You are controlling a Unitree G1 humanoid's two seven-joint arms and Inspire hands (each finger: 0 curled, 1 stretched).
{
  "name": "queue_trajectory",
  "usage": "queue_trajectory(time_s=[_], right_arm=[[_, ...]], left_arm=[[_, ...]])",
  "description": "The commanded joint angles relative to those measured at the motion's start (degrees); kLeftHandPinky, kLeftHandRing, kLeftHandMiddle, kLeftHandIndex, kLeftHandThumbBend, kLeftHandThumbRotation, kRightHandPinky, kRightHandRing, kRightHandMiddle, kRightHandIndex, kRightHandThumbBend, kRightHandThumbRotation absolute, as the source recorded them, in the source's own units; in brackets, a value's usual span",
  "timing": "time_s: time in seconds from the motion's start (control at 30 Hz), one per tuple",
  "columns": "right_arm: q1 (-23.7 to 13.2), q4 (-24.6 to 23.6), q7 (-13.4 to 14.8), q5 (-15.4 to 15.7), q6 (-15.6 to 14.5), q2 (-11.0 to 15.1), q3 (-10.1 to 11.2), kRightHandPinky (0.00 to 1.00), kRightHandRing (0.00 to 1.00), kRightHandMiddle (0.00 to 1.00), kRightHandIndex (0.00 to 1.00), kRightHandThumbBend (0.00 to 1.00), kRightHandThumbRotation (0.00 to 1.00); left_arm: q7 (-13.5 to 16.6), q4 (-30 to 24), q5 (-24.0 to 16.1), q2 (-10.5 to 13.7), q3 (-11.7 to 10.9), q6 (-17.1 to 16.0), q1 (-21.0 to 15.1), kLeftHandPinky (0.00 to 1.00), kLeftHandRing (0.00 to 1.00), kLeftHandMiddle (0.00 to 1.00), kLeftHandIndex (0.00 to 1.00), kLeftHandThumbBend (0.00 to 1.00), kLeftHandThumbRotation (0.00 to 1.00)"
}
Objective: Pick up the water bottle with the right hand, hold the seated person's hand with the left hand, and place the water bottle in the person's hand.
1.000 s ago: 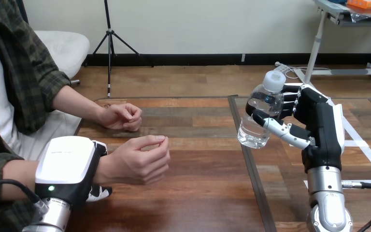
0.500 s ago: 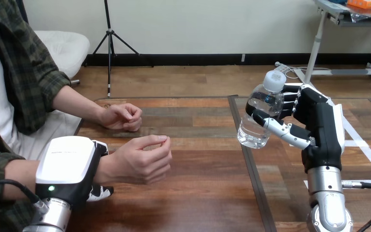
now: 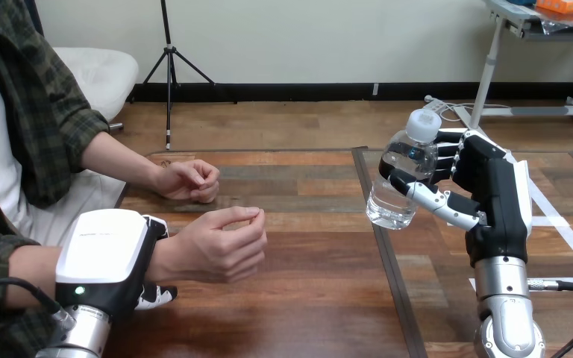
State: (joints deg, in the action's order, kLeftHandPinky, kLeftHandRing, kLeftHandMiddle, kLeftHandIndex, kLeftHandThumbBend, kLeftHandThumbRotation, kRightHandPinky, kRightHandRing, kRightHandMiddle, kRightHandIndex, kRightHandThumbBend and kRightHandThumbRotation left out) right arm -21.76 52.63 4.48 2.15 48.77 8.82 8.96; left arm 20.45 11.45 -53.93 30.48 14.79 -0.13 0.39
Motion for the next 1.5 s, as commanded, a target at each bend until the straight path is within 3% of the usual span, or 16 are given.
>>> queue_trajectory(time_s=[0.0,0.33,0.83,1.33,1.47], right_arm=[[-3.43,-2.75,1.10,0.34,2.41,0.26,0.00,0.39,0.44,0.49,0.53,0.71,0.00],[-3.36,-2.88,0.87,0.00,2.14,0.01,0.11,0.39,0.44,0.49,0.53,0.71,0.00],[-3.47,-2.63,0.84,-0.04,2.11,0.05,0.06,0.39,0.44,0.50,0.53,0.71,0.00],[-3.42,-2.82,-0.20,-1.37,1.77,-0.17,0.26,0.39,0.44,0.49,0.53,0.71,0.00],[-3.38,-2.80,0.36,-0.52,1.88,0.12,0.12,0.38,0.44,0.49,0.53,0.72,0.00]], left_arm=[[0.81,-1.65,0.46,-0.12,-0.74,0.11,-1.96,0.29,0.32,0.36,0.36,0.81,0.00],[1.43,-1.44,0.49,-0.16,-0.70,-0.03,-2.00,0.29,0.32,0.36,0.36,0.81,0.00],[5.10,-0.12,1.62,-1.11,-1.05,-0.71,-2.41,0.27,0.30,0.33,0.33,0.82,0.00],[5.79,0.32,1.95,-1.15,-0.75,-0.85,-2.78,0.27,0.29,0.33,0.33,0.79,0.00],[5.99,0.42,1.99,-1.14,-0.68,-1.12,-2.81,0.27,0.30,0.33,0.34,0.79,0.00]])
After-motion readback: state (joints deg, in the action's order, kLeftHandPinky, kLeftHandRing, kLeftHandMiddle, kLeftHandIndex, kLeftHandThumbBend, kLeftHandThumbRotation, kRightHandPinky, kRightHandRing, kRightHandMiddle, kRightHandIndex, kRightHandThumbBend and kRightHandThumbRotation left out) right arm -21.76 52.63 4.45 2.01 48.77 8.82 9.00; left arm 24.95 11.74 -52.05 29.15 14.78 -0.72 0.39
